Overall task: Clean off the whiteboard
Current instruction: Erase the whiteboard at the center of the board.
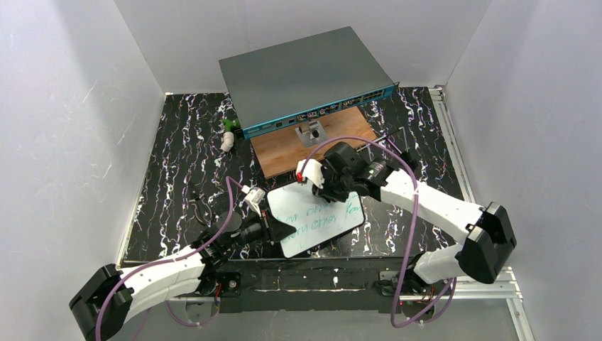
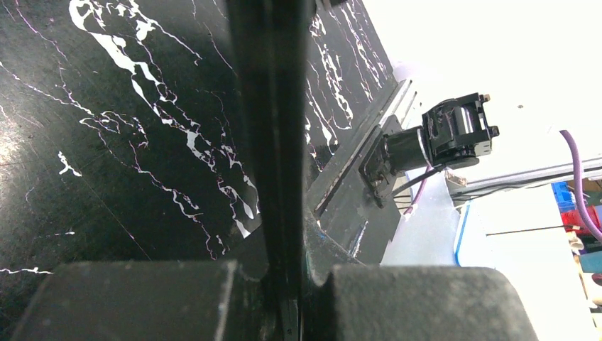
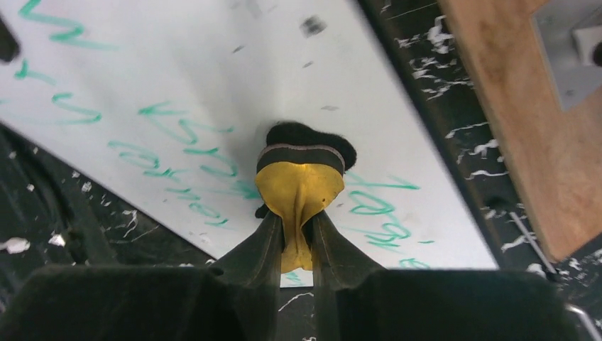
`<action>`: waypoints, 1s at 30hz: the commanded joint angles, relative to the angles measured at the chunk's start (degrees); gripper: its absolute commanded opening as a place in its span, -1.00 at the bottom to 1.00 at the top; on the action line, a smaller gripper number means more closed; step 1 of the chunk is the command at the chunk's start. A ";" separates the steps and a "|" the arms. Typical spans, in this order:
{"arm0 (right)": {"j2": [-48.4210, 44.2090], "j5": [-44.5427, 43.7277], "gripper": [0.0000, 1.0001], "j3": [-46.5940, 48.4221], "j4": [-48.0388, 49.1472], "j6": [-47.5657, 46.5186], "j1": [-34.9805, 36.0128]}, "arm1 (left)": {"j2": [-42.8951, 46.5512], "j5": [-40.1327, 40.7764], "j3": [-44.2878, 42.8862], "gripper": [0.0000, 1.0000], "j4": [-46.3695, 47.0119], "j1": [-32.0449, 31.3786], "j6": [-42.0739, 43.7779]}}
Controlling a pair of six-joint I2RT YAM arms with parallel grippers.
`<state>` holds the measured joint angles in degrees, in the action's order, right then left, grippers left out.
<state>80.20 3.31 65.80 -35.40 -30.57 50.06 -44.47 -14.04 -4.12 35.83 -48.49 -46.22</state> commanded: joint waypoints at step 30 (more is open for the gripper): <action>-2.51 12.77 -0.97 -1.85 -3.66 -5.14 -1.79 | -0.09 -1.51 -0.80 -1.00 2.71 -0.58 1.76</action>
<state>78.67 8.60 64.51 -35.59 -32.21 47.57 -45.67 -14.55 -4.14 37.06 -48.60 -46.04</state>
